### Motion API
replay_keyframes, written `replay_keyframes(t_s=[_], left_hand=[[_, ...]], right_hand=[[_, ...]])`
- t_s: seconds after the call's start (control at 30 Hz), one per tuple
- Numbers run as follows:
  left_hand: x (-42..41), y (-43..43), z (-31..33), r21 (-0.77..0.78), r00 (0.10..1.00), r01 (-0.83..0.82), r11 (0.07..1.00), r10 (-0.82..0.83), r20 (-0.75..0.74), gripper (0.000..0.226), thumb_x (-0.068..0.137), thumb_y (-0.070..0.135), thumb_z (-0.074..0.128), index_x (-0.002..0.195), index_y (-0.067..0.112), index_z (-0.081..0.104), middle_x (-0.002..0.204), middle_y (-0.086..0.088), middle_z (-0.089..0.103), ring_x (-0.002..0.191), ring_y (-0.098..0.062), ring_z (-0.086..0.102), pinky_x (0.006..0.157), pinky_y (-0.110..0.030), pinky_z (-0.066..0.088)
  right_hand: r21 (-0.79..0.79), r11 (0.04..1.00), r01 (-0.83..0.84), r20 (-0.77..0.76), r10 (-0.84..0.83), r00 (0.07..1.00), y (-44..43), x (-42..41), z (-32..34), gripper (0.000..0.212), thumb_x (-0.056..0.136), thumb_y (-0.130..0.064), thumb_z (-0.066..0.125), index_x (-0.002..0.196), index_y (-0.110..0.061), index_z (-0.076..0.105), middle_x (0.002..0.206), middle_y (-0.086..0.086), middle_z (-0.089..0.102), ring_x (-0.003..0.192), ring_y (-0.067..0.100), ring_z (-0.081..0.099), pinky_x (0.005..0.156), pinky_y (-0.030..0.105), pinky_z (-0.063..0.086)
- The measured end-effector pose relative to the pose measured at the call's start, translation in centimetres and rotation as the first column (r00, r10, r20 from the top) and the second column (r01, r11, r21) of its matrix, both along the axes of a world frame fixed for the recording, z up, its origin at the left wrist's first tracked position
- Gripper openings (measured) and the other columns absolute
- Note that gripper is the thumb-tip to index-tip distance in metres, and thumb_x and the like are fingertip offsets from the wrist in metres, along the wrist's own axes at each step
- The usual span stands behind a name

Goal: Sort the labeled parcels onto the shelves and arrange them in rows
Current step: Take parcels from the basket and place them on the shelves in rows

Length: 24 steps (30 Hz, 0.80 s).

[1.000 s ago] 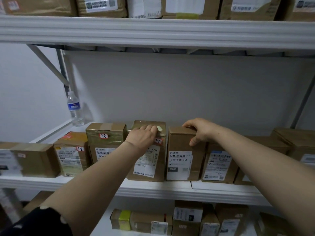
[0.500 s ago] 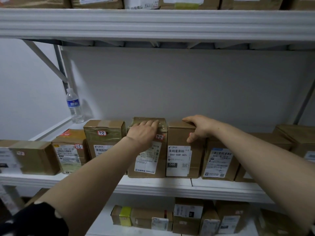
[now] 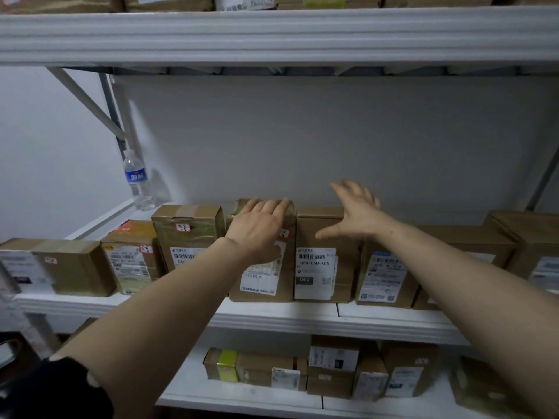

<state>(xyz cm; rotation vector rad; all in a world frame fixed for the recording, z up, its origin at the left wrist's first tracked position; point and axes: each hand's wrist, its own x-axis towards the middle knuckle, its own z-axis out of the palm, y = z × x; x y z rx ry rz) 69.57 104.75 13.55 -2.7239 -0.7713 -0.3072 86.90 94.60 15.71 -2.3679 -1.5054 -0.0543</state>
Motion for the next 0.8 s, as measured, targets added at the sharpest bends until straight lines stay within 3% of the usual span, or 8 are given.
replay_keyframes(t_s=[0.17,0.27,0.4,0.5,0.7,0.8], left_hand=[[0.0,-2.5,1.4,0.024,0.986,0.053,0.998,-0.056,0.158,0.074,0.093,0.034,0.051,0.152,0.015,0.011,0.158,-0.004,0.021,0.145,-0.019,0.020,0.120,-0.034,0.004],[0.7,-5.2,2.3,0.045,0.964,0.169,0.985,-0.175,0.200,0.067,0.093,0.029,0.048,0.152,0.016,0.017,0.156,-0.003,0.024,0.143,-0.020,0.023,0.118,-0.033,0.007],[2.1,-10.6,1.6,0.021,0.902,0.395,0.918,-0.392,0.183,0.066,0.093,0.034,0.049,0.150,0.019,0.021,0.155,-0.001,0.027,0.140,-0.021,0.027,0.115,-0.032,0.014],[2.2,-15.4,-1.0,-0.022,0.812,0.577,0.817,-0.570,0.129,0.066,0.092,0.035,0.049,0.150,0.022,0.021,0.154,0.000,0.028,0.140,-0.021,0.027,0.113,-0.032,0.019],[-1.2,-26.7,-8.9,-0.254,0.575,0.782,0.569,-0.816,-0.057,0.070,0.091,0.042,0.050,0.150,0.021,0.020,0.147,-0.004,0.038,0.134,-0.025,0.035,0.106,-0.033,0.030],[-4.1,-34.2,-11.6,-0.373,0.449,0.810,0.453,-0.887,-0.104,0.062,0.093,0.042,0.048,0.146,0.017,0.029,0.144,-0.006,0.042,0.132,-0.025,0.038,0.100,-0.035,0.039]], right_hand=[[0.432,0.896,0.105,-0.121,-0.057,0.991,-4.0,-0.5,-0.5,0.076,0.087,-0.053,0.056,0.149,-0.021,0.026,0.155,0.004,0.020,0.143,0.024,0.017,0.115,0.041,0.014],[0.547,0.788,0.282,-0.247,-0.171,0.954,-8.3,-0.7,-1.3,0.065,0.091,-0.049,0.053,0.145,-0.019,0.034,0.151,0.006,0.029,0.140,0.024,0.027,0.115,0.043,0.019],[0.505,0.694,0.513,-0.389,-0.348,0.853,-16.6,-2.3,-4.0,0.060,0.090,-0.051,0.052,0.141,-0.019,0.041,0.144,0.006,0.040,0.132,0.026,0.041,0.110,0.048,0.031],[0.445,0.585,0.678,-0.487,-0.477,0.732,-23.3,-5.4,-7.0,0.057,0.088,-0.053,0.054,0.135,-0.021,0.047,0.137,0.006,0.048,0.125,0.026,0.047,0.107,0.047,0.036],[0.251,0.217,0.943,-0.768,-0.549,0.331,-35.9,-18.0,-14.3,0.049,0.088,-0.030,0.065,0.131,-0.012,0.051,0.133,0.009,0.053,0.121,0.020,0.050,0.097,0.025,0.038],[0.127,0.052,0.991,-0.813,-0.567,0.134,-42.2,-25.9,-17.0,0.045,0.085,-0.017,0.068,0.128,-0.008,0.054,0.126,0.013,0.056,0.107,0.020,0.055,0.089,0.026,0.041]])
